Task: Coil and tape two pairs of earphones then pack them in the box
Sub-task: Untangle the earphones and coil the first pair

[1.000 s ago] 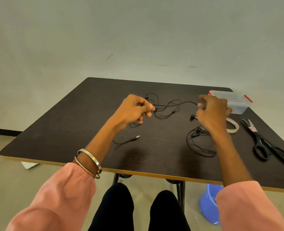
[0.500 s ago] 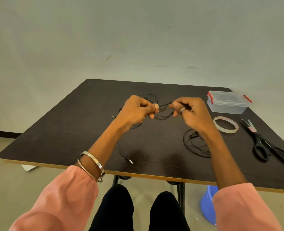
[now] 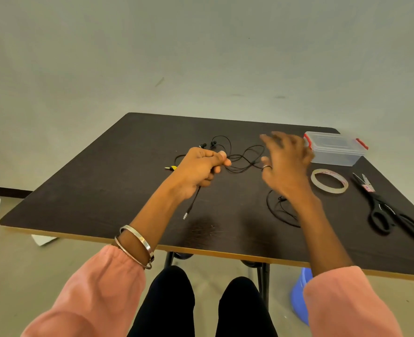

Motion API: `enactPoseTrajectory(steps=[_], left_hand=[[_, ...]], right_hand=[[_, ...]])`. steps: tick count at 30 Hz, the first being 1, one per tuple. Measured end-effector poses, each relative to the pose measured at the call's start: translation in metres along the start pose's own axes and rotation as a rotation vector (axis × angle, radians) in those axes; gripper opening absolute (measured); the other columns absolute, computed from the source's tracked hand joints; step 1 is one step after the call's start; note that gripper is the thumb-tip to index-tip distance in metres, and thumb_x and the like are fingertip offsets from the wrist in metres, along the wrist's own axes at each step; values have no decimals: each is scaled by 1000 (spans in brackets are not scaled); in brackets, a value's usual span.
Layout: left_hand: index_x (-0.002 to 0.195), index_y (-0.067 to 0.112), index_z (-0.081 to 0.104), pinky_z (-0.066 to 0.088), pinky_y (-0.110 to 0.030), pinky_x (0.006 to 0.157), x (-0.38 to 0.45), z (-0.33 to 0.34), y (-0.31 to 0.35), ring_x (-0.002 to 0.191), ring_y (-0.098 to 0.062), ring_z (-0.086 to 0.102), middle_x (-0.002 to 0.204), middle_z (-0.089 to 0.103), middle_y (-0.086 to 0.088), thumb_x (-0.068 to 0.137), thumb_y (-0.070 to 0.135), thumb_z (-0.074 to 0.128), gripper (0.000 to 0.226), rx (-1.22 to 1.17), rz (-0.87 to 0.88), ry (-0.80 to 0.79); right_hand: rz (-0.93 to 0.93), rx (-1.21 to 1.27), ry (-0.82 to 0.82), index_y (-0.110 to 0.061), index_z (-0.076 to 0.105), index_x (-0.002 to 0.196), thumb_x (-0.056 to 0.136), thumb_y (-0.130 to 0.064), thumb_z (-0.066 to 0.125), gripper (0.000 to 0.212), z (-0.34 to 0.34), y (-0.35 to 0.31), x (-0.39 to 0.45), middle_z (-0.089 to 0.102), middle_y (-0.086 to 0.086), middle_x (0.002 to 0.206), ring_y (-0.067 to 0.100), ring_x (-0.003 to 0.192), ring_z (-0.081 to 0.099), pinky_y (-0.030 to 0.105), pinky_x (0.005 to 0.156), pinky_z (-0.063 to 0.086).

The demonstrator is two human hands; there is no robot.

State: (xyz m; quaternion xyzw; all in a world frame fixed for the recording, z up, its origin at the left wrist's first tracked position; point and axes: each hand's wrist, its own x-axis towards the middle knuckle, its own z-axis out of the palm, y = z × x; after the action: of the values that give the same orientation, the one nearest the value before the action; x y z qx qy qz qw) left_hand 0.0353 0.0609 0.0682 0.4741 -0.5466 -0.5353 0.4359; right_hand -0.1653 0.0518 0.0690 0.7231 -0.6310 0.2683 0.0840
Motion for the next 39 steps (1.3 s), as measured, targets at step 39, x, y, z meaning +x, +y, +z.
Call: enactPoseTrajectory(steps=[39], left_hand=[[119,-3,56,58,-27,75,21,-14,-65,101,-25,69,107,71,-16,99,1,41,25,-887,84,99]], right_hand=[[-523,60,-157,-8,60,113,99,-24,42,28,85,-45,-32,61,7,100,24,92,55,42,67,51]])
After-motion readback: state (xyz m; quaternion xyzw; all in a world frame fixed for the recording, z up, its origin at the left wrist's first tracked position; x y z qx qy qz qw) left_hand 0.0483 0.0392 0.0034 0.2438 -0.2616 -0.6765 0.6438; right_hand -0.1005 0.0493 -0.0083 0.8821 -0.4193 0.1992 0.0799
